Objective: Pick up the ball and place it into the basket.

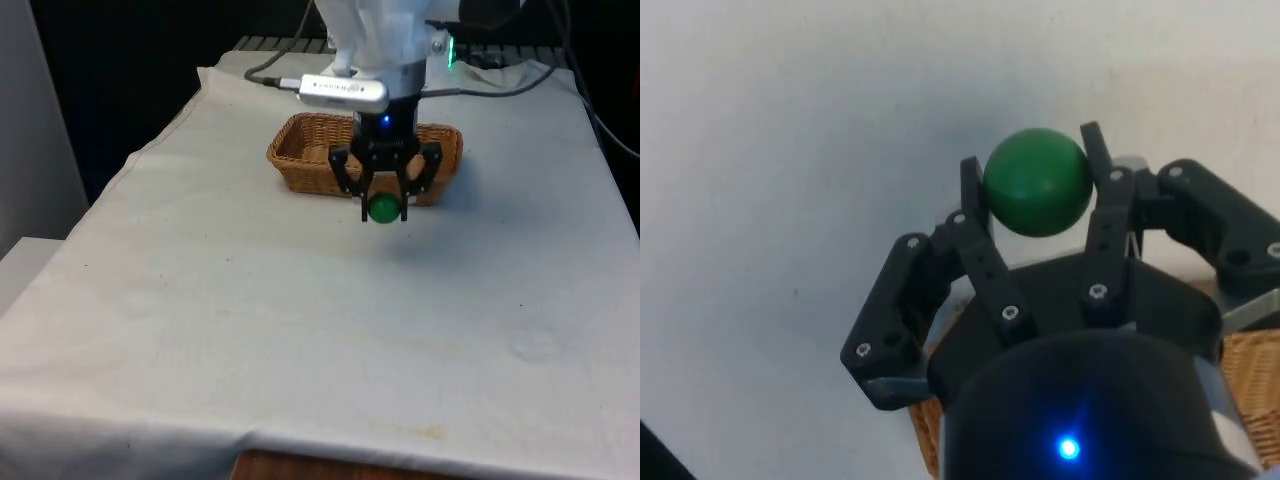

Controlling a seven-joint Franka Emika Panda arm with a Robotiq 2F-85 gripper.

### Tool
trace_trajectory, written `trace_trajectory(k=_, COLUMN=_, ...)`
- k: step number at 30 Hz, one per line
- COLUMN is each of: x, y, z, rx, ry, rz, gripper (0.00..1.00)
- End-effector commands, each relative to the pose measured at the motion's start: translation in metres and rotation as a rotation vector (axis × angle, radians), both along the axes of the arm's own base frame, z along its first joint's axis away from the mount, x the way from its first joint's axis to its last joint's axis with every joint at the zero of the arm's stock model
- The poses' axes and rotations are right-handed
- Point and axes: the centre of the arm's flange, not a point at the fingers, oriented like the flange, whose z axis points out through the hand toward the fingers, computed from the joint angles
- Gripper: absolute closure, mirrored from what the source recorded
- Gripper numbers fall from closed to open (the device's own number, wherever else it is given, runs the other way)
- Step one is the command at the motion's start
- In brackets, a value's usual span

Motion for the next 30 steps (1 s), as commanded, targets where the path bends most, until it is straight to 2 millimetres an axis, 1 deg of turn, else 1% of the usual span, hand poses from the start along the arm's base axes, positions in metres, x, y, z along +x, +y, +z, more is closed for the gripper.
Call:
trace_trajectory(k=1, x=-0.005, y=0.0, z=0.007, rx=-0.005, ry=0.002, rz=-0.001, gripper=0.99)
trace_trajectory(k=4, x=-0.01, y=-0.001, z=0.016, rx=-0.001, ry=0.001, rz=0.002, gripper=0.99)
trace_trajectory(k=5, x=-0.015, y=-0.001, z=0.023, rx=0.004, ry=-0.001, rz=0.005, gripper=0.99)
trace_trajectory(k=7, x=-0.016, y=-0.001, z=0.027, rx=0.005, ry=-0.001, rz=0.006, gripper=0.99)
trace_trajectory(k=8, x=-0.02, y=-0.001, z=0.034, rx=0.009, ry=-0.003, rz=0.007, gripper=0.99)
trace_trajectory(k=9, x=-0.019, y=-0.001, z=0.032, rx=0.017, ry=-0.004, rz=0.01, gripper=0.99)
trace_trajectory(k=16, x=-0.036, y=-0.004, z=0.061, rx=0.024, ry=-0.004, rz=0.013, gripper=0.99)
trace_trajectory(k=17, x=-0.038, y=-0.005, z=0.064, rx=0.026, ry=-0.004, rz=0.014, gripper=0.99)
trace_trajectory(k=18, x=-0.035, y=-0.003, z=0.06, rx=0.034, ry=-0.006, rz=0.017, gripper=0.99)
trace_trajectory(k=22, x=-0.048, y=-0.008, z=0.078, rx=0.034, ry=-0.006, rz=0.016, gripper=0.99)
trace_trajectory(k=23, x=-0.048, y=-0.008, z=0.078, rx=0.034, ry=-0.006, rz=0.016, gripper=0.99)
trace_trajectory(k=27, x=-0.057, y=-0.014, z=0.089, rx=0.039, ry=-0.001, rz=0.015, gripper=0.99)
trace_trajectory(k=28, x=-0.055, y=-0.012, z=0.087, rx=0.049, ry=-0.004, rz=0.02, gripper=0.99)
trace_trajectory(k=30, x=-0.061, y=-0.016, z=0.092, rx=0.039, ry=0.001, rz=0.015, gripper=0.99)
